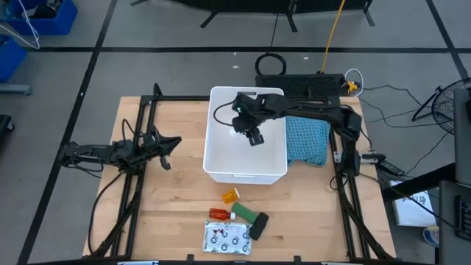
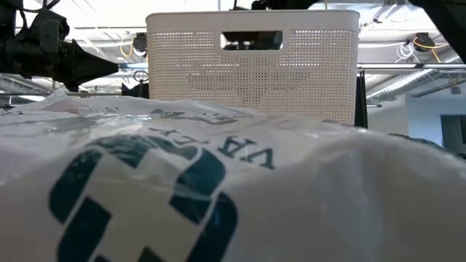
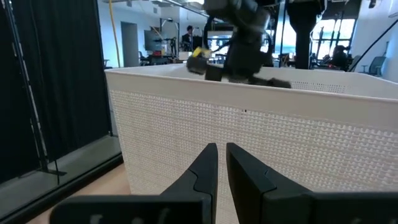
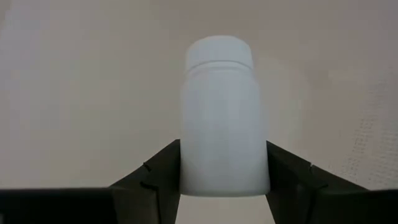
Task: Pick & place medical supplies in basket/bin
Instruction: Put the white pill bottle into the white bin
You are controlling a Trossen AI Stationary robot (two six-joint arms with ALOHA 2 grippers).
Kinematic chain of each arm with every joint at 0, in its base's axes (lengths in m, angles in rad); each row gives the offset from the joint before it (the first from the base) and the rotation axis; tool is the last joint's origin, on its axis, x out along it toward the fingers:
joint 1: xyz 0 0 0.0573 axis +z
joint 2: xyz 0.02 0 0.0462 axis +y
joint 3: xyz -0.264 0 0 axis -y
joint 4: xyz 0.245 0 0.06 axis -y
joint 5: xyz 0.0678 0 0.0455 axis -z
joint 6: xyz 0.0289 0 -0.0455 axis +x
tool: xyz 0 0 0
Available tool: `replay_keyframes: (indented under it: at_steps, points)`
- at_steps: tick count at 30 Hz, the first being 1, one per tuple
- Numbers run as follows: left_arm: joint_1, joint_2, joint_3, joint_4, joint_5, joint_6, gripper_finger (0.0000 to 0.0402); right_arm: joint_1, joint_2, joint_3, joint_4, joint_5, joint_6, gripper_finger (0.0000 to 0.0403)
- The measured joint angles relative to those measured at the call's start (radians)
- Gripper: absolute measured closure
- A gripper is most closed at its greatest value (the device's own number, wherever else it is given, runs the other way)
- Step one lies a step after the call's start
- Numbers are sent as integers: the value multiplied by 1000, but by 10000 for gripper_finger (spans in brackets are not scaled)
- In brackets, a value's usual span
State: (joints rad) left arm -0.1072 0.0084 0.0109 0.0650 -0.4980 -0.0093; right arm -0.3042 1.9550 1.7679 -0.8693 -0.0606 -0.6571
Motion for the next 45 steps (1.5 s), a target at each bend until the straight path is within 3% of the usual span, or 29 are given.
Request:
replay_keyframes:
  at_steps: [5,19,28,37,45]
  points:
    - [0,0,0,0,0,0,366,-3,58,0,2,-75,-21,227]
    - [0,0,0,7,-1,19,366,-4,150,-2,-27,-74,40,224]
    - [0,0,0,13,0,31,366,-3,127,-1,-32,-64,95,155]
    - [0,0,0,13,2,7,366,-1,37,-1,-65,197,70,127]
    - [0,0,0,13,2,5,366,57,-224,-1,-121,322,122,136]
